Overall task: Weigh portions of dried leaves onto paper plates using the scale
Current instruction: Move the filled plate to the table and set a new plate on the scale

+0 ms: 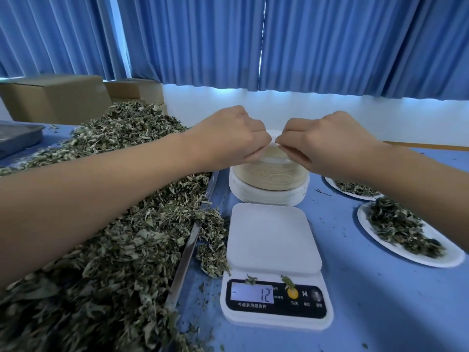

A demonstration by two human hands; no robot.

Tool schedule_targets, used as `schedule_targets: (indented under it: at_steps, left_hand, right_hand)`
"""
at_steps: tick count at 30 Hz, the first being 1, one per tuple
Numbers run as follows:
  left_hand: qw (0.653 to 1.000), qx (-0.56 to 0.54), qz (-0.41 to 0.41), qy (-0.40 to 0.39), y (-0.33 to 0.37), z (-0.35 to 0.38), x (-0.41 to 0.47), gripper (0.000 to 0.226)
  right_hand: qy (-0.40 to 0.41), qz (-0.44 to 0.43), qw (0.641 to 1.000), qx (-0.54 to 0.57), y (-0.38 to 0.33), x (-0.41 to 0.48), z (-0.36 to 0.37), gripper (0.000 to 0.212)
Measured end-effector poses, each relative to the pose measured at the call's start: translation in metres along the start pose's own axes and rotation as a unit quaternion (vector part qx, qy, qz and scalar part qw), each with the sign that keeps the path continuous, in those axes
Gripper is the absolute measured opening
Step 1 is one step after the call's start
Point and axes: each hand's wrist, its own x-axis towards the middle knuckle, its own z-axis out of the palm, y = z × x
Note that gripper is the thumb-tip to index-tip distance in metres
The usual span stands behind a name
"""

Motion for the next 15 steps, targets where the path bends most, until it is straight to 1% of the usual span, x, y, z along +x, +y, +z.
schedule_targets:
  at_steps: [2,4,6,9,12,15]
  left_hand:
    - [0.999,-0.026,-0.022,0.020,0.009,-0.015,-0.009,0.053]
    - [0.998,-0.041,-0.013,0.054,0.024,-0.029,-0.025,0.039]
    - [0.996,-0.036,0.020,0.078,0.042,-0.040,-0.043,0.025]
    - [0.991,-0.019,0.094,0.088,0.069,-0.049,-0.066,0.012]
    - [0.989,-0.022,0.137,0.059,0.088,-0.053,-0.081,0.013]
    - [0.987,-0.057,0.150,-0.019,0.101,-0.053,-0.086,0.018]
  right_hand:
    - [0.034,0.017,0.999,0.021,-0.008,-0.011,-0.009,0.050]
    - [0.082,0.011,0.995,0.055,-0.022,-0.029,-0.017,0.047]
    - [0.121,-0.012,0.988,0.092,-0.041,-0.050,-0.023,0.037]
    - [0.130,-0.053,0.981,0.133,-0.069,-0.080,-0.030,0.027]
    - [0.125,-0.072,0.976,0.164,-0.090,-0.101,-0.031,0.030]
    - [0.108,-0.075,0.972,0.193,-0.106,-0.112,-0.028,0.034]
